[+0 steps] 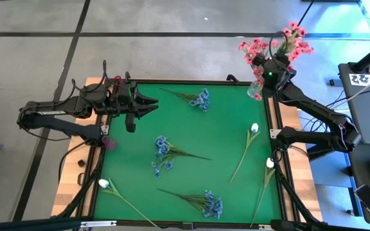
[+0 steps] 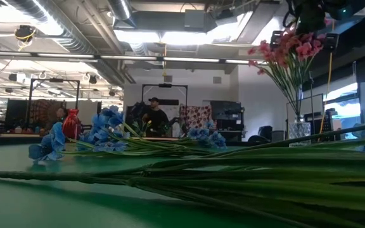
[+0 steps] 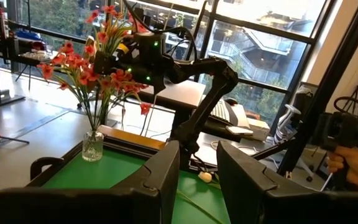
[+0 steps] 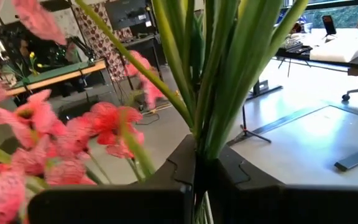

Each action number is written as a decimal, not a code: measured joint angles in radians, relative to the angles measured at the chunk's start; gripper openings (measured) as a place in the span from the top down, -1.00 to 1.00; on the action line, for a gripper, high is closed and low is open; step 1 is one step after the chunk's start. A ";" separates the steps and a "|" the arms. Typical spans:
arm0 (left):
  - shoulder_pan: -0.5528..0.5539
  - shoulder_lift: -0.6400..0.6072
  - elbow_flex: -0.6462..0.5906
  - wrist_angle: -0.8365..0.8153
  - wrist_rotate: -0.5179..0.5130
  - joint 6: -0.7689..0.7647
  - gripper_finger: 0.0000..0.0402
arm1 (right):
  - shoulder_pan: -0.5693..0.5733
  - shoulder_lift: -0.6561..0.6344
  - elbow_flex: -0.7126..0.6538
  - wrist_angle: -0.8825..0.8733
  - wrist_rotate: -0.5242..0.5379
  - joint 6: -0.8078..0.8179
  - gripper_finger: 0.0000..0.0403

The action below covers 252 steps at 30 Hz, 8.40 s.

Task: Sort flowers into vase by color
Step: Put the pink flowers into the transparent vase, then adjust the purple vase

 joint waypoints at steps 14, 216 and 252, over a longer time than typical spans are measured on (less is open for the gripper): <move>0.000 0.000 0.000 0.000 0.000 0.000 0.48 | -0.001 0.034 0.000 -0.080 0.010 0.020 0.89; -0.014 0.000 0.000 0.011 0.001 0.057 0.48 | 0.122 -0.281 0.125 -0.483 -0.376 0.649 0.56; -0.111 0.016 0.002 0.067 -0.004 0.000 0.48 | -0.110 0.121 0.673 -0.688 -0.112 0.195 0.93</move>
